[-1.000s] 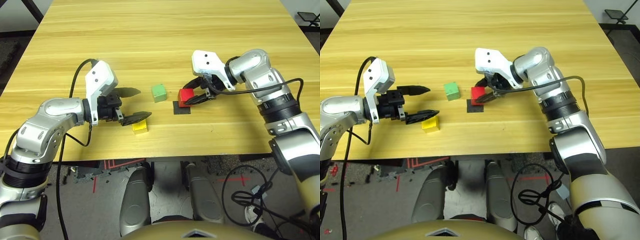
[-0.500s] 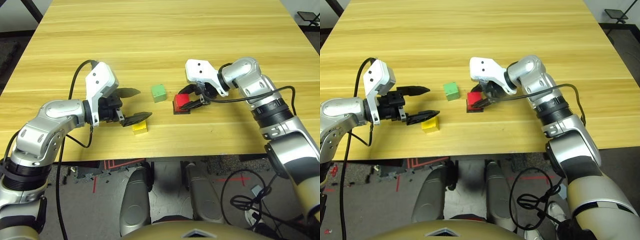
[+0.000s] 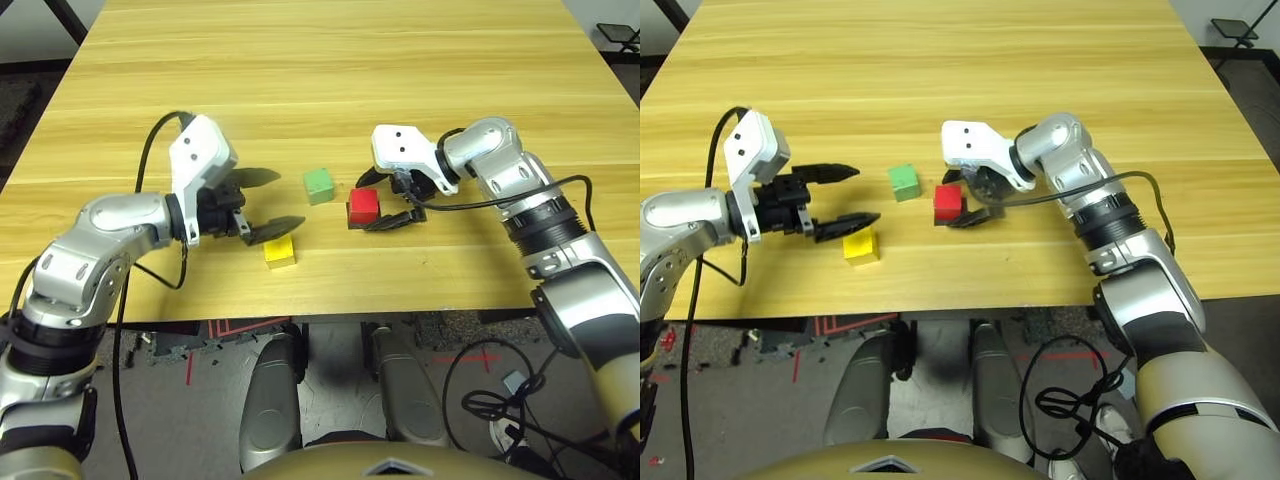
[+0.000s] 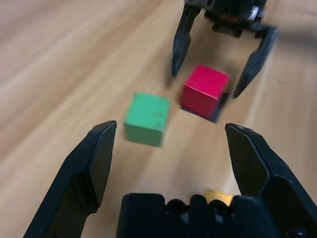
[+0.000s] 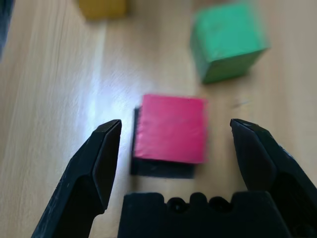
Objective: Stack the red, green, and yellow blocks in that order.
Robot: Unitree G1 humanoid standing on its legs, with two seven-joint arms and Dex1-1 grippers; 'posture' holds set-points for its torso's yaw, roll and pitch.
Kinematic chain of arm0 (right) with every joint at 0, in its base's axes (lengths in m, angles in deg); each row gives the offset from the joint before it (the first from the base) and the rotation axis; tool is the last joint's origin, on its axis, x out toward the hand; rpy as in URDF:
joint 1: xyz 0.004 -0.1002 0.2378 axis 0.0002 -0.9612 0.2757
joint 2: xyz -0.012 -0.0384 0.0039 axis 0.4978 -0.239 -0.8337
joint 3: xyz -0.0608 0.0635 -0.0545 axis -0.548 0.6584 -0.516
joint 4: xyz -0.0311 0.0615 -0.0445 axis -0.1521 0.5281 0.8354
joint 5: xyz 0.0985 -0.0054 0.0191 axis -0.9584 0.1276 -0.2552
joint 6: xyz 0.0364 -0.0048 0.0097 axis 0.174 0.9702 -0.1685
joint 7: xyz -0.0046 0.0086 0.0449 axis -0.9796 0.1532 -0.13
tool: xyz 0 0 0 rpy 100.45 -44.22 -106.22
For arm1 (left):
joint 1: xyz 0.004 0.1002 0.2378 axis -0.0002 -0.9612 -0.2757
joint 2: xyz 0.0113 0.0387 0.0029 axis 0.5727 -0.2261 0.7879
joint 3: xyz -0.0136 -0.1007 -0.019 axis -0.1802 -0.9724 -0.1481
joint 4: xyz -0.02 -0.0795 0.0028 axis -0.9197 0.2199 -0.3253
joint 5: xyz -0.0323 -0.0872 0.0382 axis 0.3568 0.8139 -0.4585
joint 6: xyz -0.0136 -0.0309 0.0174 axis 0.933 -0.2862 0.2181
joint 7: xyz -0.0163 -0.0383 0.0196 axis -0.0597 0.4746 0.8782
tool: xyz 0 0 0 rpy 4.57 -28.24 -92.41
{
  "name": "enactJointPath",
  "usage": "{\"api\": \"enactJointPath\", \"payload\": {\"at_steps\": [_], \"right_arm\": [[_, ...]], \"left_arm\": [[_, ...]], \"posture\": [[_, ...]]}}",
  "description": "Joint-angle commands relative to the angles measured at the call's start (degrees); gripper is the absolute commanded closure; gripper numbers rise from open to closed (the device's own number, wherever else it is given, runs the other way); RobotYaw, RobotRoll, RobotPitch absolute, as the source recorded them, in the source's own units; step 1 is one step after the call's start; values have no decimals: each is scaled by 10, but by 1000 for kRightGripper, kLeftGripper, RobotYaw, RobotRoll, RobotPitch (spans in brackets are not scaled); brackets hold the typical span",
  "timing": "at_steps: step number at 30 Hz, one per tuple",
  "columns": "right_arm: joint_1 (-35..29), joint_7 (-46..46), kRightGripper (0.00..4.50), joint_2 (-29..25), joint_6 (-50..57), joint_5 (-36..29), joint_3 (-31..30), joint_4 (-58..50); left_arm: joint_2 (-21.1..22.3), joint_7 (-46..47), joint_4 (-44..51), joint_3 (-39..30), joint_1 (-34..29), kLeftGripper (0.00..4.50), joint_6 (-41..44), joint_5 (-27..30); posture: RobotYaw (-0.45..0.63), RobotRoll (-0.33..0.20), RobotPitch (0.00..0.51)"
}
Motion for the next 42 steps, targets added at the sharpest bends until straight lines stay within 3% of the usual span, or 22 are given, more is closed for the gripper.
{"api": "enactJointPath", "payload": {"at_steps": [1, 6, 12, 21, 31, 34, 39, 42], "right_arm": [[29, 44, 40, -19, -32, -57, 52, 40], [15, 88, 40, -101, -42, -70, 79, 58], [-46, 67, 40, -147, 21, -103, 112, -31], [-120, 13, 40, -174, 92, -140, 142, -145], [-137, -17, 40, -184, 124, -161, 146, -183], [-138, -23, 0, -184, 124, -165, 145, -184], [-138, -29, 0, -184, 124, -168, 144, -182], [-137, -32, 0, -183, 120, -167, 143, -175]], "left_arm": [[-10, -22, -35, 30, 23, 0, -29, -25], [-31, -67, -118, 87, 84, 0, -70, -72], [-60, -103, -213, 118, 120, 0, -110, -112], [-98, -134, -293, 135, 143, 0, -151, -154], [-134, -128, -372, 127, 158, 0, -197, -185], [-140, -126, -378, 123, 156, 644, -210, -192], [-141, -122, -368, 118, 156, 2422, -213, -193], [-130, -131, -331, 114, 163, 2445, -193, -185]], "posture": [[290, -83, 238], [217, -75, 227], [145, -61, 225], [69, -48, 229], [48, -50, 231], [50, -48, 231], [58, -45, 232], [71, -37, 231]]}}
